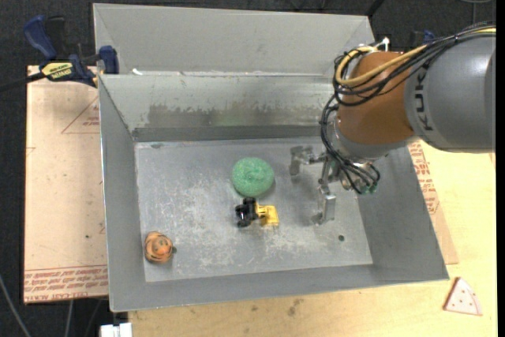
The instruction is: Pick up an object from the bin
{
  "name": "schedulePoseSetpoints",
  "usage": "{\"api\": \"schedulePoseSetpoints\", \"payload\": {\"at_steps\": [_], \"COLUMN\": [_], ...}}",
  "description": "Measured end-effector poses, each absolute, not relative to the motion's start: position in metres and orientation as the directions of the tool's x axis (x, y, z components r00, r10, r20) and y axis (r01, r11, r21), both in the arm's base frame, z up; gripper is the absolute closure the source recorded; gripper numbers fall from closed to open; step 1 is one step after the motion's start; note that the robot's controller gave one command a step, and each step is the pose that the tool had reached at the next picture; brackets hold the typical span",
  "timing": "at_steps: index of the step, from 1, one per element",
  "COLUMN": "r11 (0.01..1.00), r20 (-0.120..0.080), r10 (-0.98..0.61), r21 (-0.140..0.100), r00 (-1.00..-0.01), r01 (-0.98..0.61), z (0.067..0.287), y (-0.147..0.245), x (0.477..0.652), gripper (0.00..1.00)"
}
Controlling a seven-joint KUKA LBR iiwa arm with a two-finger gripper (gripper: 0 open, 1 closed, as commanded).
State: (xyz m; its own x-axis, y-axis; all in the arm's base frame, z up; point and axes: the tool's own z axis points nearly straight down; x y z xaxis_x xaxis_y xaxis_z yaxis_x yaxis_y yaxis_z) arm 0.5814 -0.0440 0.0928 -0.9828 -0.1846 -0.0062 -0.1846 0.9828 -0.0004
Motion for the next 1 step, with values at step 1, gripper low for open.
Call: {"api": "schedulePoseSetpoints", "payload": {"at_steps": [1], "r11": [0.992], "r20": [0.004], "r10": [-0.130], "r21": [0.003], "r00": [-0.992], "r01": [-0.130], "z": [0.0878], "y": [-0.0407], "x": [0.5815], "gripper": [0.00]}}
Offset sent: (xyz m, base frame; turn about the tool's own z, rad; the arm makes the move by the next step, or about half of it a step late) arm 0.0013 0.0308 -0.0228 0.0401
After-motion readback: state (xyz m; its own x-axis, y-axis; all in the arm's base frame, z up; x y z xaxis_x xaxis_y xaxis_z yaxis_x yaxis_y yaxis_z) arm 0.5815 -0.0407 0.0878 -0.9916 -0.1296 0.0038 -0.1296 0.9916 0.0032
